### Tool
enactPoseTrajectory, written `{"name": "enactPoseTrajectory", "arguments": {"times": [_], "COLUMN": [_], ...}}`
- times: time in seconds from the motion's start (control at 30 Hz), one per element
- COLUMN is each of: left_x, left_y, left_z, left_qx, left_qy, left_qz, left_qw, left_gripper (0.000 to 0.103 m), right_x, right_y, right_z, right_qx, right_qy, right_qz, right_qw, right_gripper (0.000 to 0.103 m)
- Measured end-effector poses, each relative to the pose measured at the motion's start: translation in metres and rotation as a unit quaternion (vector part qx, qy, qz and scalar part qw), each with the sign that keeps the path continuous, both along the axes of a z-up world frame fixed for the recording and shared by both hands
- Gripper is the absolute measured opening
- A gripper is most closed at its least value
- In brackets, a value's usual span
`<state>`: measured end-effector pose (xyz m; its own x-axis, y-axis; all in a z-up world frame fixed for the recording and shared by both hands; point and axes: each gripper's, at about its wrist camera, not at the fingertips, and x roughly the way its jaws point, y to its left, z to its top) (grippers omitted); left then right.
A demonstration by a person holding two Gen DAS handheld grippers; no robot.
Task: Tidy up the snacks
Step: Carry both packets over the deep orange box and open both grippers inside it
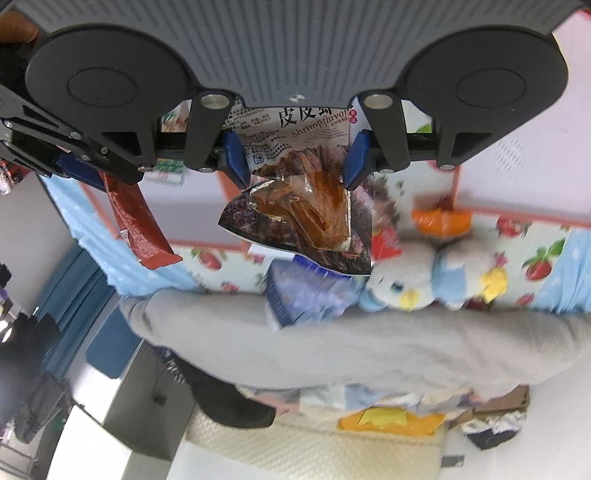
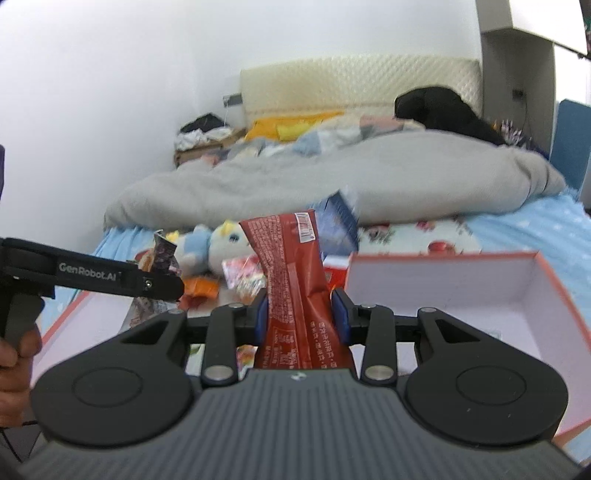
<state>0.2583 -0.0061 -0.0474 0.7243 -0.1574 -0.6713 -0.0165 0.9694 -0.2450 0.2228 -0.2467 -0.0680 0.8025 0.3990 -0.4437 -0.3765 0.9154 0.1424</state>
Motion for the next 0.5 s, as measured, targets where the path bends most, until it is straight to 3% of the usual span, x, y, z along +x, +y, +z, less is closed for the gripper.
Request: {"name": "enactPoseTrajectory", "arguments": {"times": [0.27, 0.5], "left_x": [0.021, 0.04], "left_y": [-0.033, -0.068], "left_z": [0.015, 0.004], "left_qx": [-0.017, -0.022], "left_qy": [-0.02, -0.006], "left_qz": [-0.021, -0.055], "left_qw": [0.9994, 0.9983], "left_gripper": [0.061, 0.061], "right_x": [0.019, 0.036], "right_y": [-0.032, -0.064], "right_z": [0.028, 0.018], "right_qx": [0.006, -0.01], "right_qy": [-0.05, -0.045], "right_qz": [-0.033, -0.064], "right_qw": [0.998, 0.997], "right_gripper": [0.039, 0.039]}}
